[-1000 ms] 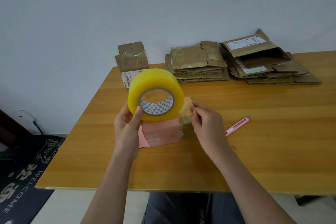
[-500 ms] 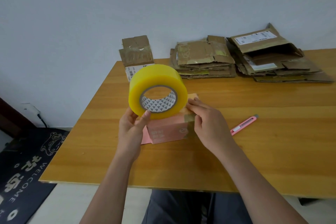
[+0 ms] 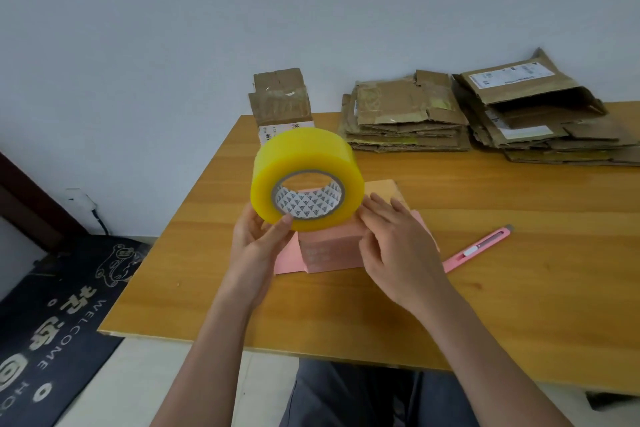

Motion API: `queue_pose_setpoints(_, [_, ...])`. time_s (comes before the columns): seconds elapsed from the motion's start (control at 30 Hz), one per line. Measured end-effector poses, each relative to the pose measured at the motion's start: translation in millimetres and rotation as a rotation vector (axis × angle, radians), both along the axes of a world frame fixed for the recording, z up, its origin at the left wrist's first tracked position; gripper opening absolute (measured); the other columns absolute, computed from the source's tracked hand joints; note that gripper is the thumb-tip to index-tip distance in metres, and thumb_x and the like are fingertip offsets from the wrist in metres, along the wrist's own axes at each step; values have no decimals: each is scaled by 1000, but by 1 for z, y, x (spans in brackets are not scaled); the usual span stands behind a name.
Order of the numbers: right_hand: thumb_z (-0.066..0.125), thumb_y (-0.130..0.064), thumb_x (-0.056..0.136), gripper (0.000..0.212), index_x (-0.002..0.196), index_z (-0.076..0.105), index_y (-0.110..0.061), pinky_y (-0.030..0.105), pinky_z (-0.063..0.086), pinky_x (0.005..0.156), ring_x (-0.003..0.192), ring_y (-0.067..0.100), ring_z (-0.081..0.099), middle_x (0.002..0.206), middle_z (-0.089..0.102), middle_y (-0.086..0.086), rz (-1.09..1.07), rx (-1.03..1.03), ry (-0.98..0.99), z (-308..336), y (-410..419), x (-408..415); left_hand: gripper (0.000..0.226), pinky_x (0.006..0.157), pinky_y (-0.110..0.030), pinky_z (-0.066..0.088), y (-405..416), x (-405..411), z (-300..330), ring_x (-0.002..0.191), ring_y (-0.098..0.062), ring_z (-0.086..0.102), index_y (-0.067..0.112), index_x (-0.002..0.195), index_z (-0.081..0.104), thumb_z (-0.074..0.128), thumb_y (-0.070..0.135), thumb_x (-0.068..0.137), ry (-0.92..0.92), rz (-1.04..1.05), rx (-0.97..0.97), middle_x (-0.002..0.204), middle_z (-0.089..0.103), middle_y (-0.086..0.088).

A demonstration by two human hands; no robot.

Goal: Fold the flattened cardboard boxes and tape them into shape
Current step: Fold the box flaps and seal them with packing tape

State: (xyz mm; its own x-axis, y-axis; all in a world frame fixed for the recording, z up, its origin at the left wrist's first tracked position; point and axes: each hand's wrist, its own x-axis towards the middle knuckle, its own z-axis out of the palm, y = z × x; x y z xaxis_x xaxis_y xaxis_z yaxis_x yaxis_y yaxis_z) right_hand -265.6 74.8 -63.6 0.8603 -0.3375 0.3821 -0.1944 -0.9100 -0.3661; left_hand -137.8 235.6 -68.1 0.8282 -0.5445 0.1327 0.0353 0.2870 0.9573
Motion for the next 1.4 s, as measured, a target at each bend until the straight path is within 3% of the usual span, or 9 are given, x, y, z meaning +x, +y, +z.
queue_pose_setpoints(0.17, [25,-37,96,56,134,59,-14,22,19,113,135,11,46,140,56,0,15,31,-19,-2,-9,1,55,92,-38,54,-17,-3,-4,117,-29,61,11,135,49,70,20,85,-93,59,47,122,66,-10])
queue_pose_setpoints(0.27, [24,-40,98,56,136,57,-16,20,17,113,136,9,44,141,55,-2,-6,17,-6,-2,-12,1,55,88,-40,56,-22,0,-4,116,-29,62,11,138,46,68,16,88,-48,55,-6,125,64,-12])
queue_pose_setpoints(0.43, [30,-36,97,51,134,59,-17,13,6,109,132,9,48,139,56,-3,-47,6,-7,1,-11,-1,82,78,-42,58,-10,13,1,107,-30,66,12,135,47,87,34,67,122,11,-171,124,65,-12])
queue_pose_setpoints(0.6, [39,-33,98,46,138,56,-19,5,-6,103,135,8,44,143,52,-5,-44,-7,4,2,-12,-3,78,81,-50,59,0,16,5,117,-35,62,12,144,39,74,23,75,86,-15,-176,131,60,-13])
queue_pose_setpoints(0.73, [36,-36,99,48,142,50,-21,7,-3,107,137,4,38,147,47,-6,-39,-26,4,-4,-15,-1,93,81,-47,59,30,29,5,118,-31,61,11,145,40,85,33,67,88,61,-165,137,55,-15])
queue_pose_setpoints(0.93, [24,-46,97,57,142,49,-21,23,15,114,139,7,37,148,44,-5,-31,-56,31,-12,-15,3,79,81,-50,58,50,24,-6,107,-28,67,17,127,56,92,33,58,136,85,-121,127,60,-14])
queue_pose_setpoints(1.13, [25,-44,98,55,143,48,-21,22,14,114,140,6,36,150,43,-5,-32,-67,36,-13,-14,2,61,78,-46,59,50,24,-5,103,-24,69,16,125,55,72,21,66,144,97,-117,121,63,-12])
queue_pose_setpoints(1.27, [23,-46,98,57,142,50,-22,23,17,115,140,8,37,150,44,-5,-30,-76,32,-14,-15,3,62,74,-40,62,60,31,-12,104,-22,68,20,124,59,76,23,64,153,136,-79,123,62,-11])
queue_pose_setpoints(1.4, [22,-47,98,58,141,51,-22,24,18,114,139,9,39,148,46,-4,-34,-71,21,-15,-15,4,58,83,-42,60,66,29,-26,109,-26,65,24,122,60,81,20,69,207,153,-3,120,64,-7])
